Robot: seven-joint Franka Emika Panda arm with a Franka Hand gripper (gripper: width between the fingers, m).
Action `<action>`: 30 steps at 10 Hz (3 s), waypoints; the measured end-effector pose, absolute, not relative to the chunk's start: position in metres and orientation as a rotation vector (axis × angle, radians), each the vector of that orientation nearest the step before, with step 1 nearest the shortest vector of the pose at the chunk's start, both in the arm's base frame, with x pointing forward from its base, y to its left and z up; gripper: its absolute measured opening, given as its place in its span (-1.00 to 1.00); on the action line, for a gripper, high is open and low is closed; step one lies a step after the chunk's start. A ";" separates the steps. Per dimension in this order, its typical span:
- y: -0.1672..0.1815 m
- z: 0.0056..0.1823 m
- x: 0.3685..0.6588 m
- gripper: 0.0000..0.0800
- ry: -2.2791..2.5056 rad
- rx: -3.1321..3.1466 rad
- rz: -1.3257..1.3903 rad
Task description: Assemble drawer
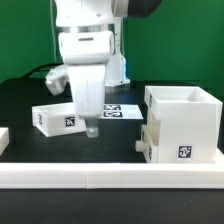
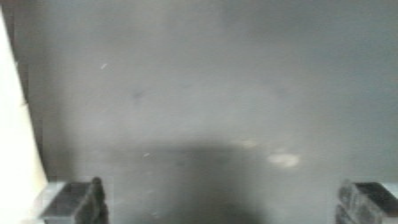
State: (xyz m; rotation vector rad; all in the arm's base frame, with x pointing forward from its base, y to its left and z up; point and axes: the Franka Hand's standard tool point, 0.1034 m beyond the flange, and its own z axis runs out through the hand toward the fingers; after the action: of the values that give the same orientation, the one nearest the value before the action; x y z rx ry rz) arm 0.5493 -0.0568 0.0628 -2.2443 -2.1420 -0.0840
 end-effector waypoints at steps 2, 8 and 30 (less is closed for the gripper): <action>-0.071 0.069 0.519 0.62 -2.039 -2.346 -0.114; -0.070 0.066 0.509 0.62 -1.792 -2.525 -0.096; -0.072 0.008 0.373 0.62 -0.937 -2.968 -0.091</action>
Offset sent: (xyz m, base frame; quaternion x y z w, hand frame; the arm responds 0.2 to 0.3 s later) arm 0.0000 0.0000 0.0000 0.0000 0.0000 0.0650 0.9979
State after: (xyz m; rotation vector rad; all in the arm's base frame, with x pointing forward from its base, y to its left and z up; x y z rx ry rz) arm 0.3730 -0.0720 0.0077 -2.9679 -0.9374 -0.0914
